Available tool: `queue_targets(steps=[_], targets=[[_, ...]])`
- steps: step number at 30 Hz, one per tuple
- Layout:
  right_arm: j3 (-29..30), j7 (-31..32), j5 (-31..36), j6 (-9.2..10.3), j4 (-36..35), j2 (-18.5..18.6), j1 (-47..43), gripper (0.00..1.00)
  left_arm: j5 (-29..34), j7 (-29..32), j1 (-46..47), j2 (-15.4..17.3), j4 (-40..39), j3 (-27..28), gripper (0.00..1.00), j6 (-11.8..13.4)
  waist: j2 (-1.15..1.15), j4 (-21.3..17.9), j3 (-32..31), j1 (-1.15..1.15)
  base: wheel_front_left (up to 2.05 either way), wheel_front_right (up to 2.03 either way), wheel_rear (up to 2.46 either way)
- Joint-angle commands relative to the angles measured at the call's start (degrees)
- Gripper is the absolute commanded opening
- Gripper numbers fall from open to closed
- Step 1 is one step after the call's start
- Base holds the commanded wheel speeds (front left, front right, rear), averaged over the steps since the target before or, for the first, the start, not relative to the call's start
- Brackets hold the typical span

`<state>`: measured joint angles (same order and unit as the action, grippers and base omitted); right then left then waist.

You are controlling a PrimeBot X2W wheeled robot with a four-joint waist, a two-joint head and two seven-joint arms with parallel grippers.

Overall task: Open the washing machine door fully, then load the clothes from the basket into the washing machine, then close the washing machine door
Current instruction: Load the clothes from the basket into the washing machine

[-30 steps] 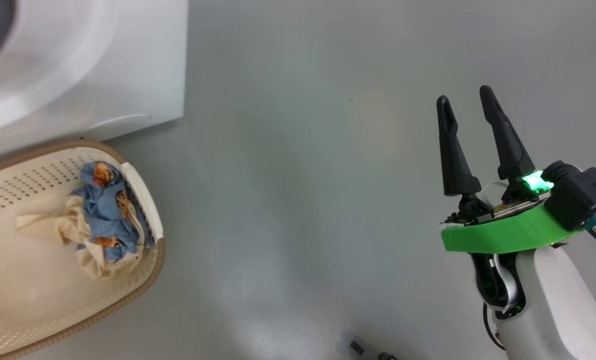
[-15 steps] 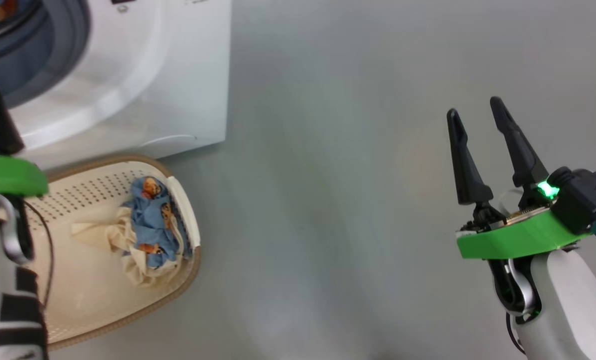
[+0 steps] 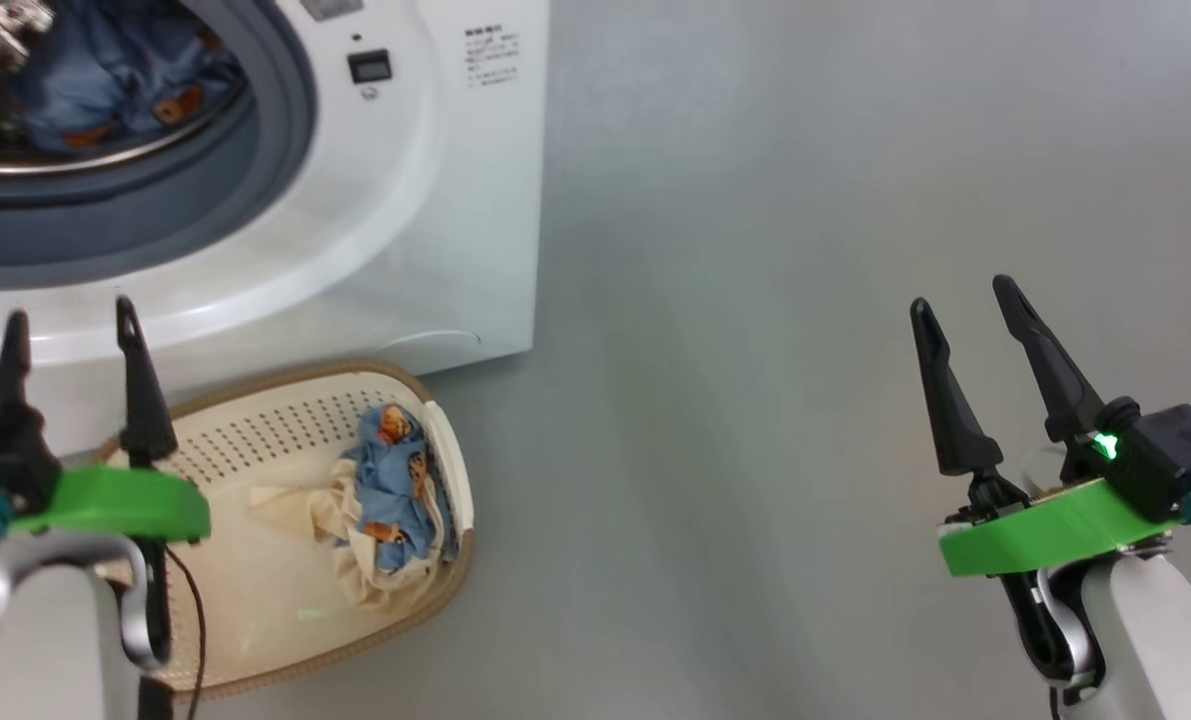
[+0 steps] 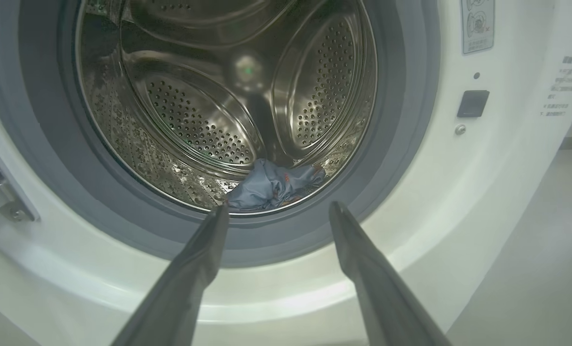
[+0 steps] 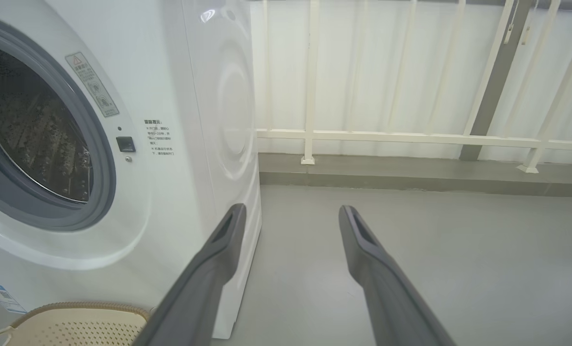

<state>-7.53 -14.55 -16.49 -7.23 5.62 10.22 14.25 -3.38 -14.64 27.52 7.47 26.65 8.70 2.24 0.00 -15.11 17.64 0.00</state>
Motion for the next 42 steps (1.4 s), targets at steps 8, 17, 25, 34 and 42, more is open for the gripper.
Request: queue_targets(steps=[8,17,25,34,42], targets=[[-0.5,-0.4,0.8,-0.25,-0.8,2.7,-4.8,1.00,-0.1,-0.4,-9.8,-1.1,-5.3,2.2,1.00,-0.5,0.00,3.3,-7.0,0.00,0.00,0.00,0.00],[0.3,-0.4,0.8,-0.25,-0.5,3.2,-8.4,1.00,-2.0,-0.4,-18.6,-3.2,-9.1,4.0,1.00,-1.3,0.00,4.1,-10.8,0.00,0.00,0.00,0.00],[1.0,-0.4,1.0,-0.25,-0.6,3.1,-10.5,1.00,-3.1,-0.4,-23.5,-4.2,-12.0,3.7,1.00,-2.1,0.00,4.5,-12.8,0.00,0.00,0.00,0.00],[1.2,-0.4,1.1,-0.25,-0.9,2.8,-12.3,1.00,-3.7,-0.4,-28.1,-4.5,-16.4,2.9,1.00,-1.1,0.00,4.3,-14.3,0.00,0.00,0.00,0.00],[1.9,-0.4,1.1,-0.25,-1.0,2.8,-12.6,1.00,-3.7,-0.4,-29.0,-4.6,-17.3,2.8,1.00,-0.6,0.00,4.4,-14.4,0.00,0.00,0.00,0.00]])
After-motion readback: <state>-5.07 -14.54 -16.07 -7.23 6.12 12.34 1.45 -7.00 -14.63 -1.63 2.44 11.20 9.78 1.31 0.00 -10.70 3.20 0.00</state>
